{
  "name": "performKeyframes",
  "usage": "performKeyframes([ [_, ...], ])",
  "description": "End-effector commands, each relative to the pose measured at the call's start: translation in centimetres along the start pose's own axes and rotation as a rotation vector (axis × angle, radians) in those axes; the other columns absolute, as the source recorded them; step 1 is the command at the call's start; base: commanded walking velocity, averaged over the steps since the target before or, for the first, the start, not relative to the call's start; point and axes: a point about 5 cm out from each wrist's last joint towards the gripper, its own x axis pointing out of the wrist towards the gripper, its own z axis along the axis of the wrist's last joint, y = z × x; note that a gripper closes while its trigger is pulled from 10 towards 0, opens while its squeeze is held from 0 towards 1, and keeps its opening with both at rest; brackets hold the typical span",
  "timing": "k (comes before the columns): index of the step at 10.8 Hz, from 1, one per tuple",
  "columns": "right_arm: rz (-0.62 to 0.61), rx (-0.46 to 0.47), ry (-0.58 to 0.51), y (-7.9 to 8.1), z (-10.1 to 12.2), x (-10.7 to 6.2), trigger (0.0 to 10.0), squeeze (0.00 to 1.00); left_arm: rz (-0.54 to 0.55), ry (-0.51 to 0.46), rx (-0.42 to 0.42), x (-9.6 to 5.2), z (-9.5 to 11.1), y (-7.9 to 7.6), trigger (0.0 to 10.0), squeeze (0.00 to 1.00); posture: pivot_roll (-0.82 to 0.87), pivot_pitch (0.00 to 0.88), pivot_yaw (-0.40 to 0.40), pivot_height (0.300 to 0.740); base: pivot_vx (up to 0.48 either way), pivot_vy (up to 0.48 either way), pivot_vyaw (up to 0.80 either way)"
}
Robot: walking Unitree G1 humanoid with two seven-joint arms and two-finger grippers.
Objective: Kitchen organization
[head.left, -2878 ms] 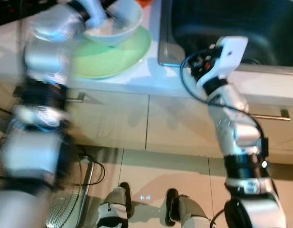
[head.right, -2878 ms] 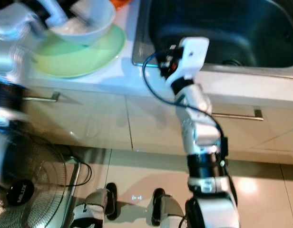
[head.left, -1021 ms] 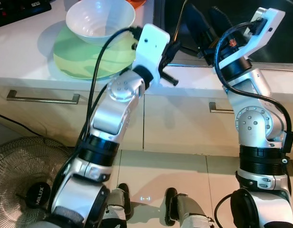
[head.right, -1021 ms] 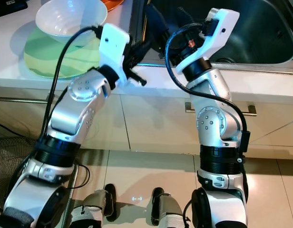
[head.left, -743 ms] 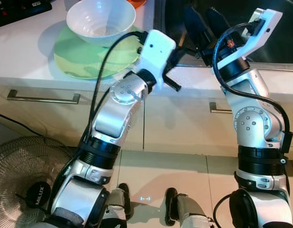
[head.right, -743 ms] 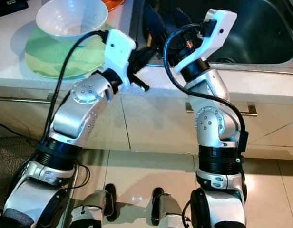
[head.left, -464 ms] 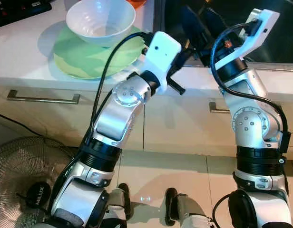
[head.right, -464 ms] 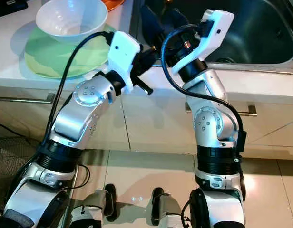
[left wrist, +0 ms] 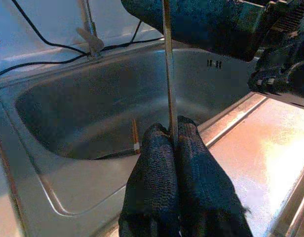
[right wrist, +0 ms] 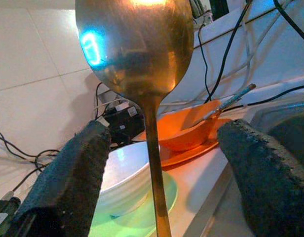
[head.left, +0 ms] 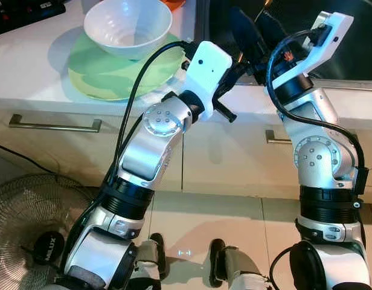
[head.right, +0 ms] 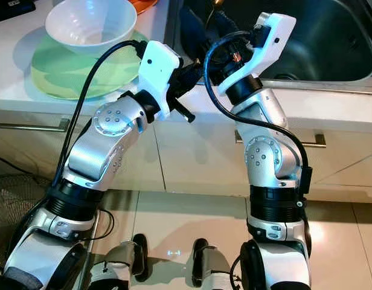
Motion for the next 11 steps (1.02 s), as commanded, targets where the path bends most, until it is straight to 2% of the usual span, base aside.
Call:
performKeyframes([
  [1,-0.008,0.007,0.008,-0.07,-0.23,-0.14,0.0,0.00,-0.014,0.001,0.009,-0.15,0.07,-0.41,10.0,0.00,0.14,0.263,-0.008,0.740,0.000,0.000,0.00],
  [11,-0.014,0.012,0.003,-0.29,-0.25,0.10,0.0,0.00,0.014,-0.003,0.000,-0.29,0.16,0.09,10.0,0.00,0.14,0.273,-0.014,0.740,0.000,0.000,0.00],
])
